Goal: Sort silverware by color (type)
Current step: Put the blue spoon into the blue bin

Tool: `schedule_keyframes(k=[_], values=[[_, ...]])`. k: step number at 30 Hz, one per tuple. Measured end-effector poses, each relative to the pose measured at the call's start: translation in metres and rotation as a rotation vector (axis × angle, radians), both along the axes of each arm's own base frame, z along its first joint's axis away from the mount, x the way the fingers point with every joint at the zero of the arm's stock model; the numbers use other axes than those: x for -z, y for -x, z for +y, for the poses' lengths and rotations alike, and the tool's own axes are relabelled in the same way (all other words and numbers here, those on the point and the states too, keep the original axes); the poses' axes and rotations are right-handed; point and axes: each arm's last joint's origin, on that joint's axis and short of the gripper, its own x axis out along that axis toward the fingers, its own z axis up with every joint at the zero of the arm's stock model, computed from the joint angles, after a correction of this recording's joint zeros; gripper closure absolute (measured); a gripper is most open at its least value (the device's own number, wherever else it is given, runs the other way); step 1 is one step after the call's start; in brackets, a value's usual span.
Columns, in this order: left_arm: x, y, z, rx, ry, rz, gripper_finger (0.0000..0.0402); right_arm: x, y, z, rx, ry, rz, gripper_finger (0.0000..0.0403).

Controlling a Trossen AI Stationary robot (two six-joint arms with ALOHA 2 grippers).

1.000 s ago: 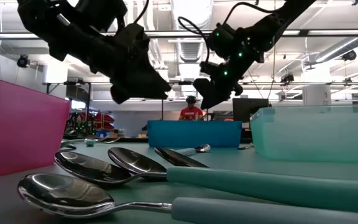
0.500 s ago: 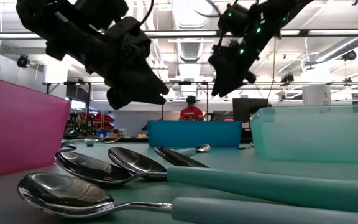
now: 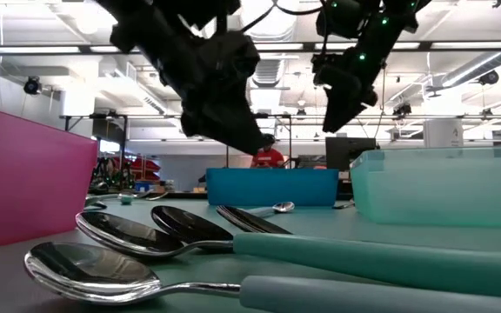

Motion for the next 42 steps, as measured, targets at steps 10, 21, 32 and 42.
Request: schedule_keyframes(k=[10, 21, 32, 42], values=[[0.017, -0.01, -0.011, -0.182, 0.048, 0.117, 0.0277, 0.001, 0.012, 0.004, -0.011, -0.022, 0.096, 0.0231], [0.038, -0.041, -0.037, -0.256, -0.116, 0.243, 0.0277, 0.002, 0.016, 0.005, -0.007, -0.037, 0.135, 0.0229], [0.054, -0.056, -0.044, -0.346, -0.139, 0.34, 0.0277, 0.002, 0.016, 0.005, -0.017, -0.038, 0.142, 0.0229], [0.066, -0.056, -0.045, -0.332, -0.103, 0.368, 0.0336, 0.003, 0.016, 0.005, -0.028, -0.038, 0.149, 0.0229]])
